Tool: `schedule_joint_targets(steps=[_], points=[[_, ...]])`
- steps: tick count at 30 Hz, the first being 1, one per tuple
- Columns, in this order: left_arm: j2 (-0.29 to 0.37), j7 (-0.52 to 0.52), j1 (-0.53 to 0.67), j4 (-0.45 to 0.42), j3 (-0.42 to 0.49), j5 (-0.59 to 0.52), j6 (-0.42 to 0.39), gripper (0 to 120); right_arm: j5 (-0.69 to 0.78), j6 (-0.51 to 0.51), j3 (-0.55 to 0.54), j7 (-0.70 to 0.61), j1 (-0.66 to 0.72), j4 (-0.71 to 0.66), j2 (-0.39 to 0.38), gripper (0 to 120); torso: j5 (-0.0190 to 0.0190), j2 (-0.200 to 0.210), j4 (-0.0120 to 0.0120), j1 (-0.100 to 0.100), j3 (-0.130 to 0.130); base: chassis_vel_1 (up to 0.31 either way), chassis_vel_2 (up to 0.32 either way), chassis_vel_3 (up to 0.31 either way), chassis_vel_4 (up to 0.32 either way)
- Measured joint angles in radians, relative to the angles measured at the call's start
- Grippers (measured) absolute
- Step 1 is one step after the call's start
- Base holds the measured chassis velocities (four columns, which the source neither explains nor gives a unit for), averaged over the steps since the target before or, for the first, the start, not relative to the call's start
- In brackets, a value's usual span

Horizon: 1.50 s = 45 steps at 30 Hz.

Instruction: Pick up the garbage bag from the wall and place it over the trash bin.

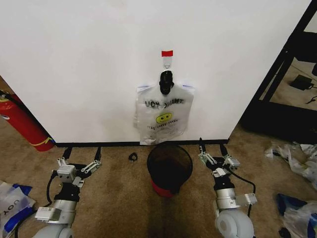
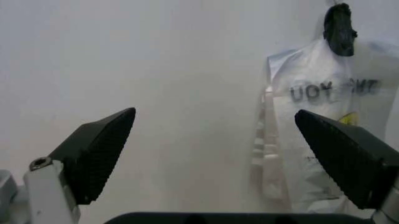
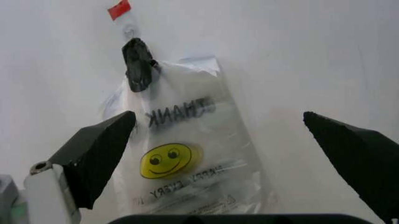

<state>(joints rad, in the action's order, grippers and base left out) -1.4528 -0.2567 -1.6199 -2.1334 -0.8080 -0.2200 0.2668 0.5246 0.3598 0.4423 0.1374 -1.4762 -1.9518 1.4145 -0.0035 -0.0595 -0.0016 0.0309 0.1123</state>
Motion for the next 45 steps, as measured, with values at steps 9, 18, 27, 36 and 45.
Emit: schedule_joint_targets(steps=[9, 18, 27, 36, 45], points=[[0.083, -0.077, 0.018, -0.003, 0.008, -0.197, -0.085, 100, -0.018, 0.012, -0.020, 0.020, 0.027, 0.033, -0.037, 100, -0.0001, 0.000, 0.0000, 0.000, 0.000, 0.000, 0.000, 0.000, 0.000], [0.101, -0.080, 0.012, 0.005, 0.000, -0.209, -0.083, 100, 0.049, 0.046, -0.108, 0.021, 0.071, 0.078, -0.098, 100, -0.0001, 0.000, 0.0000, 0.000, 0.000, 0.000, 0.000, 0.000, 0.000], [0.080, -0.088, -0.001, 0.026, 0.021, -0.135, -0.054, 100, 0.674, -0.080, -0.272, 0.252, 0.350, 0.222, -0.122, 100, -0.0001, 0.000, 0.0001, 0.000, 0.000, 0.000, 0.000, 0.000, 0.000], [0.101, -0.085, -0.002, 0.055, 0.002, -0.135, -0.051, 100, 0.923, -0.170, -0.268, 0.371, 0.571, 0.430, -0.035, 100, -0.0002, 0.000, -0.0003, 0.000, 0.000, 0.000, 0.000, 0.000, 0.000], [0.087, -0.082, 0.011, 0.069, 0.001, -0.127, -0.048, 100, 0.940, -0.208, -0.270, 0.445, 0.758, 0.627, 0.056, 100, -0.0002, 0.000, 0.0002, 0.000, 0.000, 0.000, 0.000, 0.000, 0.000]])
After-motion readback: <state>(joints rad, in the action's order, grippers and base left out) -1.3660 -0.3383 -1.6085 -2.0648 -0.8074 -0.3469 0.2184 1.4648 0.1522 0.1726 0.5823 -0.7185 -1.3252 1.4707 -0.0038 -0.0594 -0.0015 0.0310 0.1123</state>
